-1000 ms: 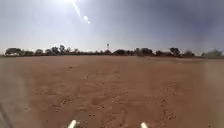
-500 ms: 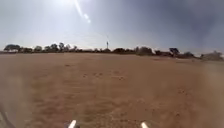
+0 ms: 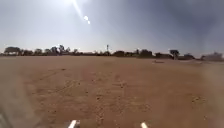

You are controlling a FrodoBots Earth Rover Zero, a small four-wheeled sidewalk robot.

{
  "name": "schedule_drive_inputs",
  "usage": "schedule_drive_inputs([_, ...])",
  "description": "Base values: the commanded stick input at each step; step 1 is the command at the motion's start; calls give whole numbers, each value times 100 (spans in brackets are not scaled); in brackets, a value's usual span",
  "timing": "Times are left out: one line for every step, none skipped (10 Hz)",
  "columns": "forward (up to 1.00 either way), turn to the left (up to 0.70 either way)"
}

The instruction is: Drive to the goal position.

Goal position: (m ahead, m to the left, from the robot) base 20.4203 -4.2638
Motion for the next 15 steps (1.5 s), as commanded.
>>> schedule_drive_inputs([70,0])
schedule_drive_inputs([70,0])
schedule_drive_inputs([70,0])
schedule_drive_inputs([70,0])
schedule_drive_inputs([70,0])
schedule_drive_inputs([70,0])
schedule_drive_inputs([70,0])
schedule_drive_inputs([70,0])
schedule_drive_inputs([70,0])
schedule_drive_inputs([70,0])
schedule_drive_inputs([70,0])
schedule_drive_inputs([70,0])
schedule_drive_inputs([70,0])
schedule_drive_inputs([70,0])
schedule_drive_inputs([70,0])
